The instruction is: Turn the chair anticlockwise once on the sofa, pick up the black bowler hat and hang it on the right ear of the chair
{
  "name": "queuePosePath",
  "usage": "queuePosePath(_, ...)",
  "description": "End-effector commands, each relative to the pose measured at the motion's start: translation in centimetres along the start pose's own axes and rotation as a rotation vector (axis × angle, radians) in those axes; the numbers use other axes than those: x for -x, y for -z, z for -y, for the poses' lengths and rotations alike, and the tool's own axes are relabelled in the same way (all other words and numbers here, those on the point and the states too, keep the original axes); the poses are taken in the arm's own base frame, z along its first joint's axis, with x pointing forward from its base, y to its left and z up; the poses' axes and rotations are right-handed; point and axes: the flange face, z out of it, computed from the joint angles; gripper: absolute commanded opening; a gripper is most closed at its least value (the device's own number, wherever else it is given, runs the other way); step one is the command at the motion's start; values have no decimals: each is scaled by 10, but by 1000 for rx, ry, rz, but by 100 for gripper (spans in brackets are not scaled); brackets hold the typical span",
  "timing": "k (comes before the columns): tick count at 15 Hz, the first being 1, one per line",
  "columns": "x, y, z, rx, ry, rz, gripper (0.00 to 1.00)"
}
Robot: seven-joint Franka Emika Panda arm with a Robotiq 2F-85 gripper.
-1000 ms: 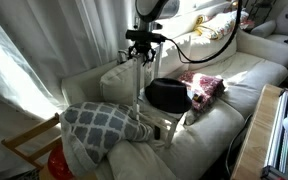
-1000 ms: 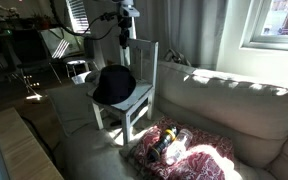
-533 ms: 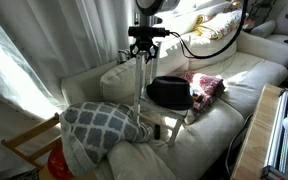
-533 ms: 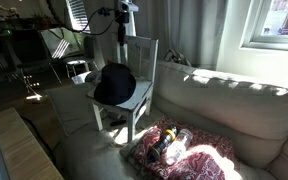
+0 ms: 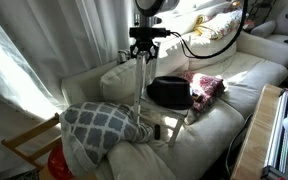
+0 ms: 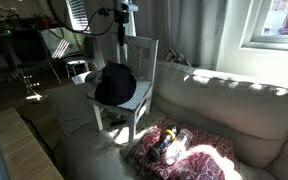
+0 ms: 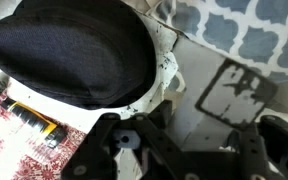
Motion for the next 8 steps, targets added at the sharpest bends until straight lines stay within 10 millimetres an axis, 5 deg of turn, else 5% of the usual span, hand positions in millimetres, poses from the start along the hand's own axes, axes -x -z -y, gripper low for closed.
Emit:
queuePosePath(1,-1,6,1,22,49,-67,6)
queuePosePath(8,15,33,13,23,160,-151,6)
